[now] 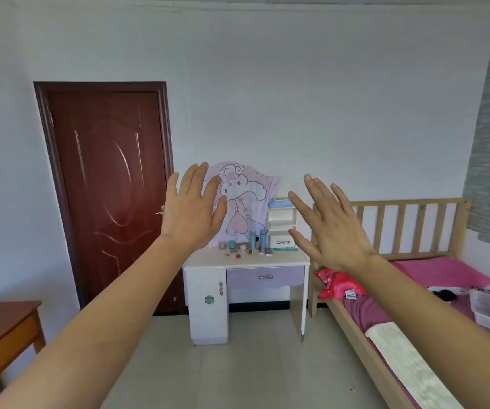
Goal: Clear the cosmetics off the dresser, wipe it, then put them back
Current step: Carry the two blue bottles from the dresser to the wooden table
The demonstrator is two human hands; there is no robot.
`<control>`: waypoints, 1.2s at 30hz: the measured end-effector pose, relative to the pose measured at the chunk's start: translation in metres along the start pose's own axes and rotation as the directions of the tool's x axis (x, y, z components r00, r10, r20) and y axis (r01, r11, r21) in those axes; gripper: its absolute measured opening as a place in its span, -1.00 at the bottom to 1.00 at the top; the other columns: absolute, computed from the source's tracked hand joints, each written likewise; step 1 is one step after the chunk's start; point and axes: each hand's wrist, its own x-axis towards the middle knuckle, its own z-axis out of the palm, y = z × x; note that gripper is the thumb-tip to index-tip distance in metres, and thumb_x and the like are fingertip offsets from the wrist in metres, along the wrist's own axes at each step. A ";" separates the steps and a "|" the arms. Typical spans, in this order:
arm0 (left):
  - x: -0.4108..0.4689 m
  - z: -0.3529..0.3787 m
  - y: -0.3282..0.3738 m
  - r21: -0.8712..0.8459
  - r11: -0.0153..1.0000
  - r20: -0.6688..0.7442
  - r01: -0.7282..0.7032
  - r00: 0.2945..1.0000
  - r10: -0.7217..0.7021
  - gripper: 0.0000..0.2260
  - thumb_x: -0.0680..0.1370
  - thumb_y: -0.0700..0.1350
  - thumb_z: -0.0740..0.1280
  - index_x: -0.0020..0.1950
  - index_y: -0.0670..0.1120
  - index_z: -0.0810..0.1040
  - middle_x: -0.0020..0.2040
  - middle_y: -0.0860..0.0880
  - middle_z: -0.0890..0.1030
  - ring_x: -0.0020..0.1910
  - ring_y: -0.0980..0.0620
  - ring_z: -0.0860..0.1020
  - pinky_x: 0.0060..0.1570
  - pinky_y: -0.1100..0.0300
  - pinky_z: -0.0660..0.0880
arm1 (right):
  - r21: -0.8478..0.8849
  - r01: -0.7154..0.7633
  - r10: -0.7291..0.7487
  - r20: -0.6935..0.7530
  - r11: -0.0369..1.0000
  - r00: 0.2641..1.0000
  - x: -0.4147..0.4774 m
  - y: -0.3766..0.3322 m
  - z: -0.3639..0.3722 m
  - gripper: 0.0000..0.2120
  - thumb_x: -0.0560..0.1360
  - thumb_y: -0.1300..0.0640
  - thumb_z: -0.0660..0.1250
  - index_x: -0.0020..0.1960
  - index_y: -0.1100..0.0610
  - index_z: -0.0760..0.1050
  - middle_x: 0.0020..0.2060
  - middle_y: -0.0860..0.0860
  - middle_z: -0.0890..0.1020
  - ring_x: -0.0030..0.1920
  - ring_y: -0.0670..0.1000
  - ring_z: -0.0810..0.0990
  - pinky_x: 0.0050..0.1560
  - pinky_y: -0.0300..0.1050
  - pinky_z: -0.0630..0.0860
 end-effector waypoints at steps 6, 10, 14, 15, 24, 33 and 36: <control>0.016 0.105 -0.043 -0.058 0.997 -0.012 0.057 0.998 -0.057 -0.59 0.64 0.06 0.08 0.23 -0.18 0.55 0.31 -0.21 0.52 0.30 -0.21 0.47 0.25 -0.16 0.34 | 0.010 -0.120 0.120 -0.013 0.993 0.993 0.048 0.018 0.103 -0.37 0.62 -0.17 0.12 0.59 0.10 0.14 0.57 0.23 0.07 0.57 0.20 0.12 0.52 0.22 0.09; 0.027 0.188 -0.082 -0.086 0.996 -0.079 0.035 0.996 -0.042 -0.62 0.63 0.03 0.12 0.19 -0.19 0.57 0.27 -0.21 0.54 0.27 -0.20 0.49 0.22 -0.16 0.37 | -0.025 -0.121 0.123 0.073 0.992 0.990 0.084 0.021 0.194 -0.37 0.63 -0.19 0.06 0.60 0.08 0.08 0.58 0.23 0.05 0.56 0.21 0.13 0.52 0.22 0.09; 0.055 0.273 -0.106 -0.157 0.983 -0.061 0.096 0.992 -0.107 -0.66 0.62 0.00 0.17 0.18 -0.20 0.58 0.25 -0.22 0.55 0.23 -0.22 0.51 0.17 -0.17 0.41 | -0.033 -0.154 0.157 0.132 0.988 0.979 0.118 0.036 0.270 -0.38 0.63 -0.19 0.08 0.58 0.10 0.14 0.56 0.25 0.09 0.54 0.23 0.18 0.50 0.23 0.15; 0.061 0.294 -0.108 -0.182 0.976 -0.037 0.117 0.991 -0.126 -0.66 0.61 0.00 0.17 0.18 -0.20 0.58 0.24 -0.23 0.56 0.22 -0.23 0.52 0.17 -0.17 0.42 | -0.037 -0.161 0.164 0.147 0.986 0.975 0.123 0.041 0.287 -0.38 0.63 -0.19 0.08 0.58 0.10 0.15 0.56 0.25 0.10 0.54 0.23 0.19 0.50 0.22 0.15; 0.090 0.511 -0.077 -0.234 0.968 0.104 0.094 0.992 -0.072 -0.62 0.60 0.03 0.14 0.19 -0.19 0.59 0.25 -0.22 0.56 0.22 -0.21 0.53 0.18 -0.14 0.41 | -0.037 -0.215 0.219 0.187 0.976 0.958 0.129 0.108 0.466 -0.39 0.62 -0.19 0.07 0.57 0.11 0.19 0.55 0.26 0.14 0.52 0.24 0.21 0.50 0.22 0.15; 0.165 0.729 -0.049 -0.146 0.985 0.239 0.088 0.970 -0.051 -0.57 0.61 0.07 0.08 0.22 -0.17 0.56 0.27 -0.22 0.55 0.24 -0.21 0.50 0.20 -0.18 0.38 | -0.030 -0.228 0.225 0.337 0.973 0.914 0.162 0.215 0.693 -0.33 0.62 -0.23 0.00 0.61 0.10 0.05 0.58 0.25 0.01 0.56 0.25 0.11 0.52 0.23 0.08; 0.190 0.782 -0.062 -0.139 0.985 0.240 0.103 0.968 -0.067 -0.60 0.62 0.06 0.12 0.24 -0.16 0.55 0.28 -0.22 0.54 0.26 -0.20 0.49 0.21 -0.15 0.36 | 0.011 -0.317 0.296 0.335 0.948 0.895 0.194 0.239 0.754 -0.34 0.61 -0.20 0.07 0.59 0.13 0.13 0.56 0.27 0.10 0.54 0.26 0.16 0.52 0.23 0.12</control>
